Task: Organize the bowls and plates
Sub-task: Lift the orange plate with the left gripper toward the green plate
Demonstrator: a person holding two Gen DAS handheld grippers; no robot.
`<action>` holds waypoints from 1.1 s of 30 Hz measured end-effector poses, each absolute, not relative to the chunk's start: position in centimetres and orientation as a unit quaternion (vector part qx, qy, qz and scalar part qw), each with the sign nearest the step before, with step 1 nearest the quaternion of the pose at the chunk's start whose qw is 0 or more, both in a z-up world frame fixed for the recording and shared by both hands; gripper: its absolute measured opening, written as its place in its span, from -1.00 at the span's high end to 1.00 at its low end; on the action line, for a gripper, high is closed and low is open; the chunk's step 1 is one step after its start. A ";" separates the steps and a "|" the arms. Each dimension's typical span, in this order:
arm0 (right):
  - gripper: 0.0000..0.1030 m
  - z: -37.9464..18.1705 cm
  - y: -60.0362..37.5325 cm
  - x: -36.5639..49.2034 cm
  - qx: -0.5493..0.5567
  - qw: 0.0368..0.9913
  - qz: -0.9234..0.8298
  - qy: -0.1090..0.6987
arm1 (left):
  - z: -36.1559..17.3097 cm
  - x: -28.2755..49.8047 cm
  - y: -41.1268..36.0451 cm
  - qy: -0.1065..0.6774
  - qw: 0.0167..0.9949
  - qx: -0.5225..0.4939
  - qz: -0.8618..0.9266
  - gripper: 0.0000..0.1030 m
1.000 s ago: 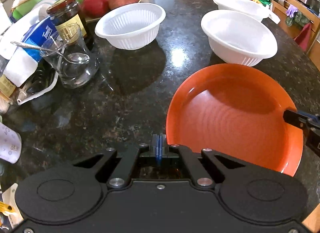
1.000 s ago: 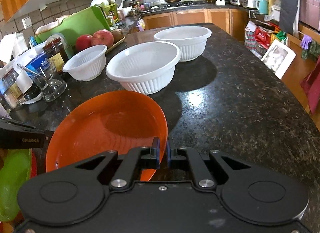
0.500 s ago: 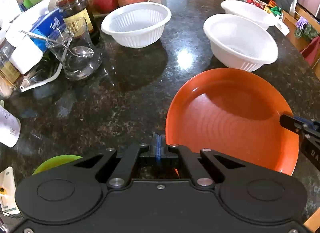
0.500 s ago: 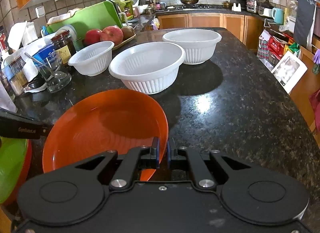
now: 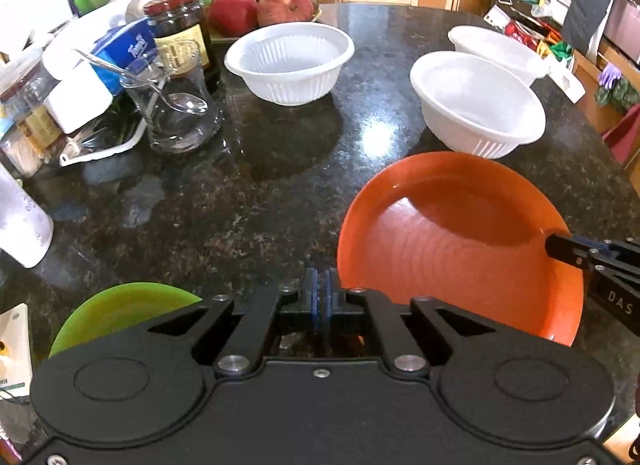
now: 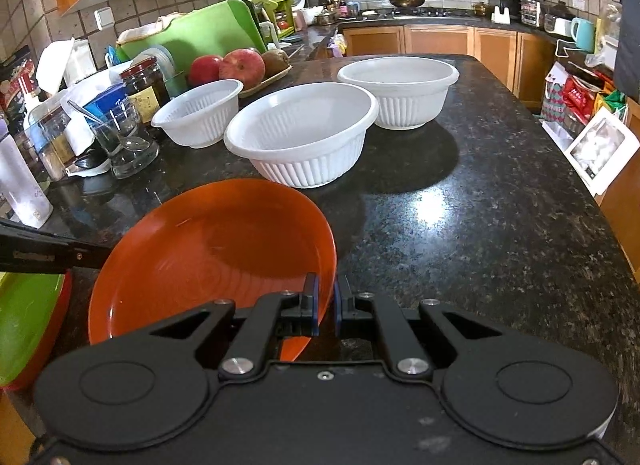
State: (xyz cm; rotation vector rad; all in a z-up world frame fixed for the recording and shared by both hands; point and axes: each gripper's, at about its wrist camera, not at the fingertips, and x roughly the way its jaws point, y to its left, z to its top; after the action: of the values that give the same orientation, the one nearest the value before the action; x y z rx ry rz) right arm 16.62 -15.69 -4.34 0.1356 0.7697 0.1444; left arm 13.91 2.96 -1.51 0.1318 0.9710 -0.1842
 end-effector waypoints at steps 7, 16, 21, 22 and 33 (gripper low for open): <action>0.82 -4.4 -16.3 16.9 0.071 0.920 0.087 0.375 | -1.1 13.5 2.2 0.460 0.880 0.066 -0.093 0.72; 0.82 -4.5 -16.7 17.5 0.070 0.918 0.103 0.377 | -2.4 15.0 0.9 0.486 0.867 0.075 -0.079 0.60; 0.82 -4.5 -16.7 17.6 0.067 0.918 0.105 0.376 | -2.6 15.0 0.5 0.487 0.867 0.082 -0.072 0.61; 0.82 -4.5 -16.7 17.6 0.065 0.919 0.105 0.376 | -2.6 15.0 0.4 0.487 0.866 0.080 -0.073 0.66; 0.83 -3.6 -16.4 16.8 0.057 0.921 0.112 0.368 | -1.4 13.5 0.4 0.479 0.872 0.077 -0.062 0.76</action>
State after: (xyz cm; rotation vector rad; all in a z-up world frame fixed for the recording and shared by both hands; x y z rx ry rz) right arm 16.83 -16.45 -3.63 0.1177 0.7550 0.2301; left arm 13.50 0.42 -1.40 0.1612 1.0016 -0.1289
